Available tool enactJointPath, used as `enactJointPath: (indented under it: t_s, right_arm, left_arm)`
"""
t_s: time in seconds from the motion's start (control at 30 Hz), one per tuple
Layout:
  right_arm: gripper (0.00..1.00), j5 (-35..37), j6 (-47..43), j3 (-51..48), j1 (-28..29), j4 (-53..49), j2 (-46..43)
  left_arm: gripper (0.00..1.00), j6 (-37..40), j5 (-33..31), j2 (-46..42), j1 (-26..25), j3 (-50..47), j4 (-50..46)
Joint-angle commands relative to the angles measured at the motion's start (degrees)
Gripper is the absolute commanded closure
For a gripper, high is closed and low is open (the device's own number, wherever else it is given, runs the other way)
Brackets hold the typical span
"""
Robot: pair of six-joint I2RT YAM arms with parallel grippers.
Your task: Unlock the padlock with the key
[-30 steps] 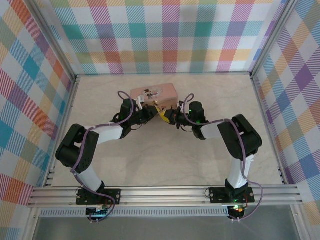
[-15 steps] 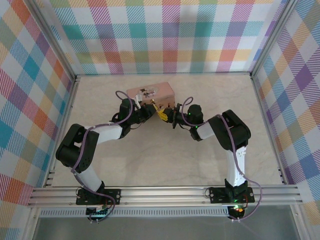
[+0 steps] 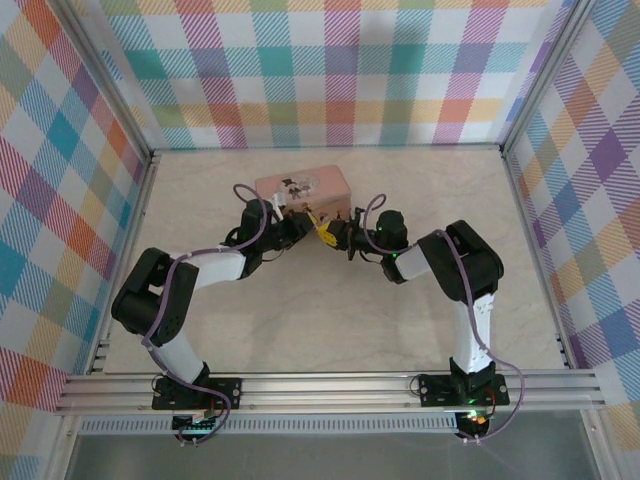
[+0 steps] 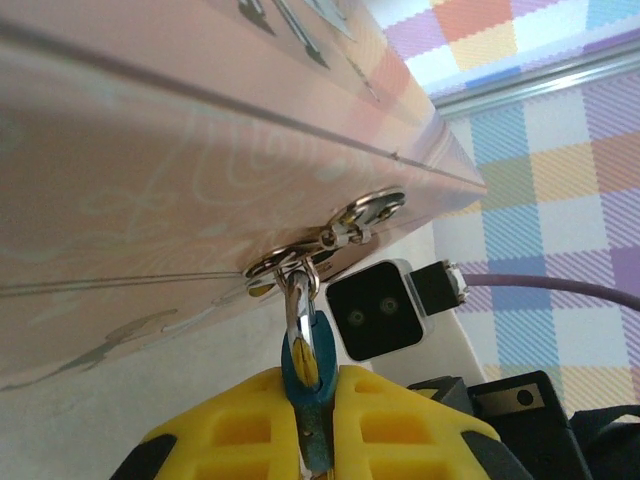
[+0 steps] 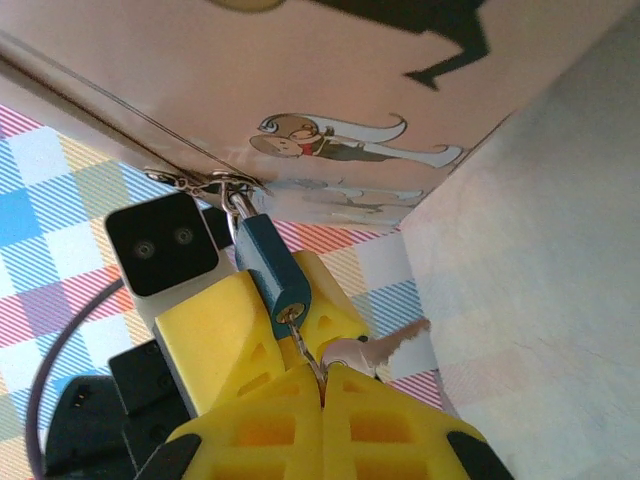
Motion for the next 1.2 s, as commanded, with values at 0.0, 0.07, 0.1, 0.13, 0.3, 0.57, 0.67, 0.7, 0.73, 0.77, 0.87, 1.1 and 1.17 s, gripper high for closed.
enactJointPath:
  t_s: [0.0, 0.07, 0.1, 0.13, 0.3, 0.57, 0.67, 0.7, 0.73, 0.77, 0.87, 1.1, 1.17]
  right_arm:
    - [1.0, -3.44, -3.8, -4.34, -0.01, 4.99, -2.6]
    - [1.0, -3.65, -4.07, -6.95, -0.1, 7.57, -2.88]
    - [1.0, -3.79, -4.67, -7.92, -0.08, 7.76, -3.18]
    - [1.0, -3.72, -5.23, -8.96, -0.1, 7.91, -3.58]
    - [1.0, -3.72, -6.28, -11.93, -0.59, 9.8, -5.55]
    - [1.0, -3.38, -9.28, -11.39, -0.7, 8.27, -8.61]
    - [1.0, -2.76, -14.58, -12.05, -0.7, 5.65, -11.03]
    - [1.0, -2.31, -16.48, -12.33, -0.7, 4.72, -11.88]
    - [1.0, -1.67, -18.71, -12.77, -0.7, 3.6, -12.95]
    - [1.0, -1.22, -20.75, -12.95, -0.6, 1.71, -13.98]
    - [1.0, 0.12, -24.61, -12.59, -0.61, -2.48, -15.76]
    - [1.0, 4.1, -25.74, -10.33, 0.13, -0.9, -12.17]
    - [1.0, 5.37, -24.76, -9.85, 0.64, 1.28, -10.35]
  left_arm:
    - [0.89, 0.77, -1.38, -2.4, 0.12, -0.19, 0.6]
    - [0.89, 0.68, -1.39, -2.22, 0.25, 0.08, 0.79]
    - [0.89, 0.69, -1.47, -2.23, 0.23, 0.09, 0.71]
    - [0.89, 0.69, -1.56, -2.22, 0.23, 0.02, 0.78]
    - [0.89, 0.54, -1.99, -2.22, 0.23, -0.43, 0.99]
    - [0.89, -0.54, 1.08, -1.69, 0.14, -0.36, 3.05]
    - [0.89, -0.79, 1.94, -1.69, 0.06, -0.58, 3.72]
    - [0.89, -0.81, 2.11, -1.7, 0.01, -0.62, 3.99]
    - [0.89, -0.81, 2.25, -1.78, -0.03, -0.73, 4.12]
    - [0.89, -0.81, 2.37, -1.87, -0.04, -0.71, 4.09]
    - [0.89, -0.96, 2.74, -2.04, -0.03, -0.79, 4.56]
    - [0.88, -1.64, 2.92, -2.63, -0.12, -0.9, 5.64]
    - [0.88, -1.97, 2.92, -2.59, -0.2, -1.0, 6.04]
